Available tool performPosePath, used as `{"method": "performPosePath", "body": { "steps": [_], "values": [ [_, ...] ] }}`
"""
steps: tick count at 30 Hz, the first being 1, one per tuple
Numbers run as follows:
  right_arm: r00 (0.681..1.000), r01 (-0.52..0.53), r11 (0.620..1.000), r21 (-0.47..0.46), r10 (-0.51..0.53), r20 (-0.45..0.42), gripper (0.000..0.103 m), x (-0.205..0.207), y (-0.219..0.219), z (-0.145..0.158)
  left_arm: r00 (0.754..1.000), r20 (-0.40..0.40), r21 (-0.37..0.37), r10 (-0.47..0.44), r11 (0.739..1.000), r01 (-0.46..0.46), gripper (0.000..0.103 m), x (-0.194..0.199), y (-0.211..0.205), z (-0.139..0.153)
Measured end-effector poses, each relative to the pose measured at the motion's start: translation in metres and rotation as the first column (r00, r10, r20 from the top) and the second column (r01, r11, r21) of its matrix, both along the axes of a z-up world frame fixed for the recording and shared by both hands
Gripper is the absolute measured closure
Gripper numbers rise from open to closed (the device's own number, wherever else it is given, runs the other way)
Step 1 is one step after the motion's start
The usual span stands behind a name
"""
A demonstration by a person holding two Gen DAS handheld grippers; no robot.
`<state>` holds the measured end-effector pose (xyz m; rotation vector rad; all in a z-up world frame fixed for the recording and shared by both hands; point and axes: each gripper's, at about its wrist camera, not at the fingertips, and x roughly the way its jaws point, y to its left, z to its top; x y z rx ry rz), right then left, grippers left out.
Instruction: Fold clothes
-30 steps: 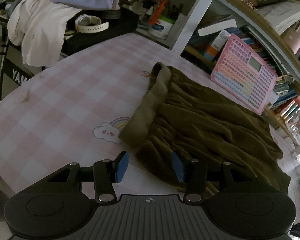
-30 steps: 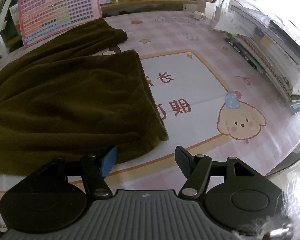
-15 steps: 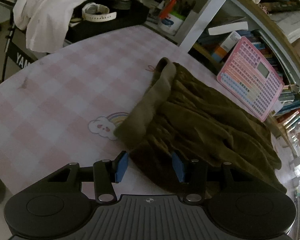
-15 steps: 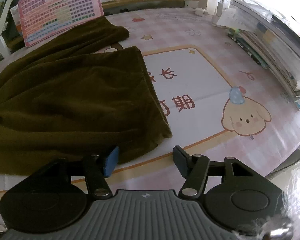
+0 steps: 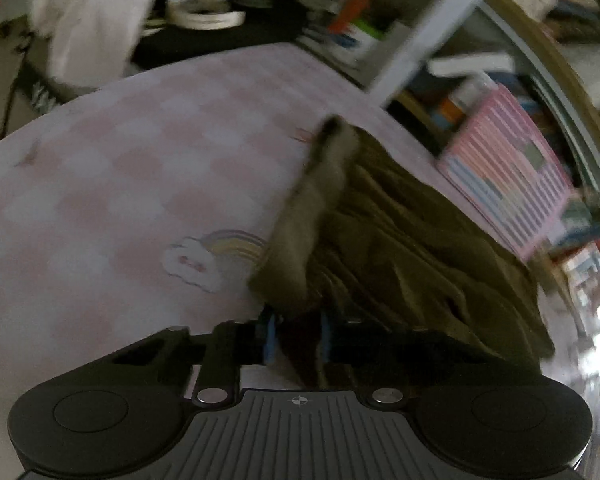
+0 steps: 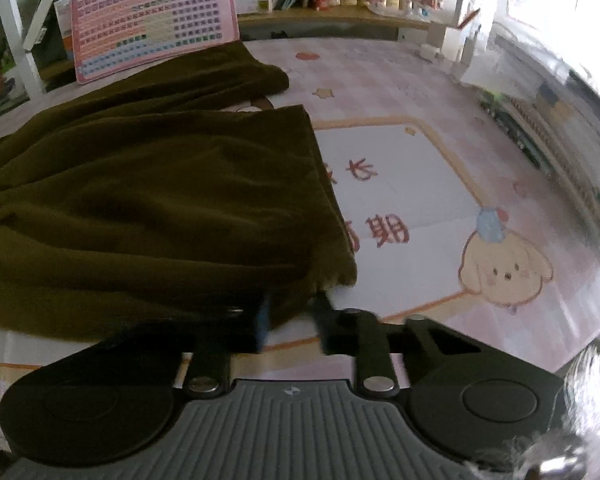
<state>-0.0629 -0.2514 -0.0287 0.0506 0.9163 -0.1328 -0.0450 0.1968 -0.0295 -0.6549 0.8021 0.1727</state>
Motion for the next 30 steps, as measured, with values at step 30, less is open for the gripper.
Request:
{"method": "performPosePath", "body": {
  "steps": [30],
  "values": [
    [0.993,0.118,0.993,-0.013,-0.117,0.022,0.088,0.013,-0.023,0.009,1.000,0.025,0.167,-0.017,0.986,0.012,0.058,-0.014,0.002,0.020]
  ]
}}
